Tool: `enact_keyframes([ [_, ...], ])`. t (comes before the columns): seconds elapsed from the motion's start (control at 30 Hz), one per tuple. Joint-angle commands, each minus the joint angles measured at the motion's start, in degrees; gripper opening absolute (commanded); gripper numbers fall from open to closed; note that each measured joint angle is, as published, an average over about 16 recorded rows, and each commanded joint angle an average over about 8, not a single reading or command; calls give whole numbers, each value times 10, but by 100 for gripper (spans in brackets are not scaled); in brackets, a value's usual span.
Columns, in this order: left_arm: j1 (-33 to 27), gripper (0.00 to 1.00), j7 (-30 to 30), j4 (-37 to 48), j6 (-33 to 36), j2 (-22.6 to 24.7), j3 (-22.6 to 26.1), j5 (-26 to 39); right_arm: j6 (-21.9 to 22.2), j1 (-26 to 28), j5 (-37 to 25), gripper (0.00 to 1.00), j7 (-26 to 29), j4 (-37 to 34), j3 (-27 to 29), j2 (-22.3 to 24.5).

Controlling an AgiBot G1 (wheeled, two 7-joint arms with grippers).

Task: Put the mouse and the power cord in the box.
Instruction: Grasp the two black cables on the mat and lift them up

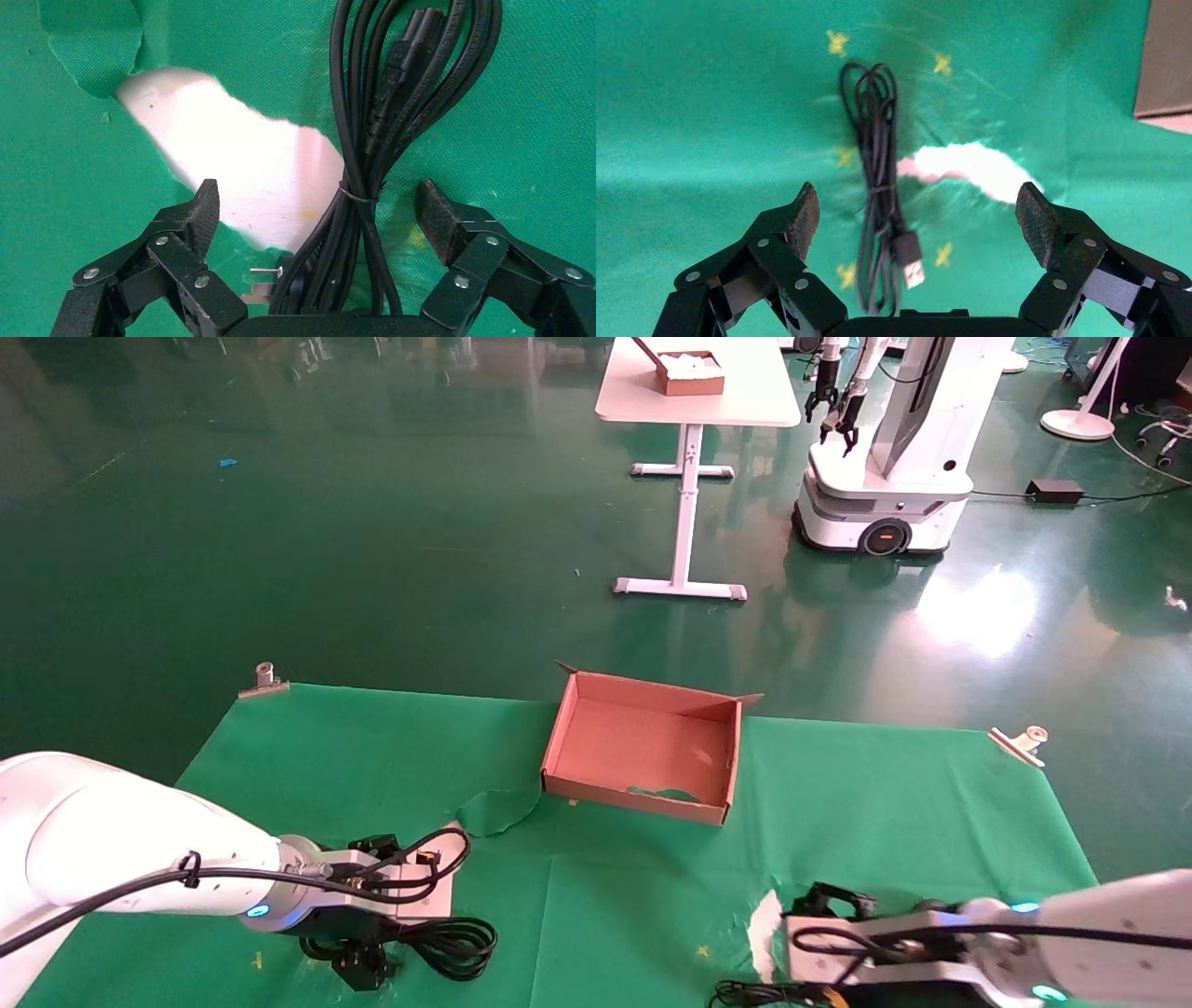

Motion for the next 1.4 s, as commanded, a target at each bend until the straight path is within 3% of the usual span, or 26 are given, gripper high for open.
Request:
enact_keyframes([
  [0.03,0,90,0,0,0,0,0,0,5,9,-18,100,-6,-21,-9,-19],
  [0.17,0,40,0,1,0,0,0,0,22,10,-33,98,-11,-36,-13,-32],
  [0.2,0,27,0,1,0,0,0,0,26,10,-35,91,-11,-38,-14,-33],
  [0.27,0,3,0,1,-1,1,0,1,33,9,-38,68,-12,-40,-13,-35],
  [0.3,0,0,0,1,-1,1,0,1,35,9,-39,55,-12,-41,-13,-36],
  [0.4,0,0,0,2,-1,1,0,1,38,8,-40,18,-13,-43,-13,-36],
  [0.47,0,0,0,2,-1,1,0,0,38,8,-39,1,-13,-42,-13,-35],
  [1.4,0,0,0,0,0,0,0,-1,28,8,-33,0,-12,-36,-12,-32],
])
